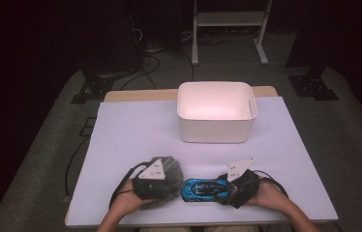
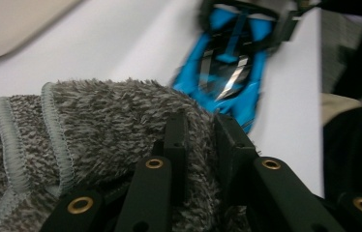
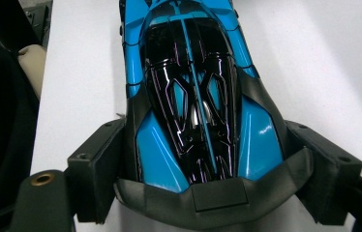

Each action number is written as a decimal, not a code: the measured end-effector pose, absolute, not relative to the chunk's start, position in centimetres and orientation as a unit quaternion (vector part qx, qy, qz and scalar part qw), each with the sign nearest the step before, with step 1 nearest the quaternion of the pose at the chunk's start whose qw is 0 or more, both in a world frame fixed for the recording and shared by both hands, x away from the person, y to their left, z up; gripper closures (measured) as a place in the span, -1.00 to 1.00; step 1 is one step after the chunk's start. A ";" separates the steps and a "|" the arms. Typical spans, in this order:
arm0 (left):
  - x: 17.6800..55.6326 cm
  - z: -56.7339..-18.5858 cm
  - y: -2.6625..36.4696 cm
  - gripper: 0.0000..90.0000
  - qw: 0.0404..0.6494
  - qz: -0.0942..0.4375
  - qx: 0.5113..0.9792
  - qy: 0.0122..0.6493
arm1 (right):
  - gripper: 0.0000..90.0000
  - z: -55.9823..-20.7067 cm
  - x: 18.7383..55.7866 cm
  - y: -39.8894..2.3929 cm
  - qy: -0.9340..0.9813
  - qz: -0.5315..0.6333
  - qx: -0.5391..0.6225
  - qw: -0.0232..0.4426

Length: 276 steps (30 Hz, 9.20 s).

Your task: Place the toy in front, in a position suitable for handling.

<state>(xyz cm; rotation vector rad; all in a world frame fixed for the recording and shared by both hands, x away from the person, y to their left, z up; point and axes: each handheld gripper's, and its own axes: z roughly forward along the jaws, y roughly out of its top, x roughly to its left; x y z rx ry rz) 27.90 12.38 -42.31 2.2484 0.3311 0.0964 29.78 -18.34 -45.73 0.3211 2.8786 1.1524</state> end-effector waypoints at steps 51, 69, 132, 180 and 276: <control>29.5 -42.7 7.6 0.68 0.419 -0.041 0.905 0.067 | -0.55 -45.9 29.6 -18.4 0.923 0.372 0.096 0.024; 29.6 -43.7 12.1 0.68 0.403 -0.038 0.908 0.104 | -0.55 -45.9 29.6 -18.4 0.923 0.373 0.095 0.025; 32.3 -42.3 9.8 0.64 0.400 -0.065 0.910 0.091 | -0.50 -45.6 30.8 -15.1 0.935 0.354 0.016 0.006; 29.8 -41.4 5.2 0.63 0.379 -0.040 0.925 0.018 | -0.46 -45.4 29.4 -16.4 0.925 0.371 0.078 0.028; 30.3 -42.4 13.9 0.66 0.366 -0.057 0.923 0.104 | -0.43 -45.9 29.3 -16.5 0.924 0.373 0.074 0.038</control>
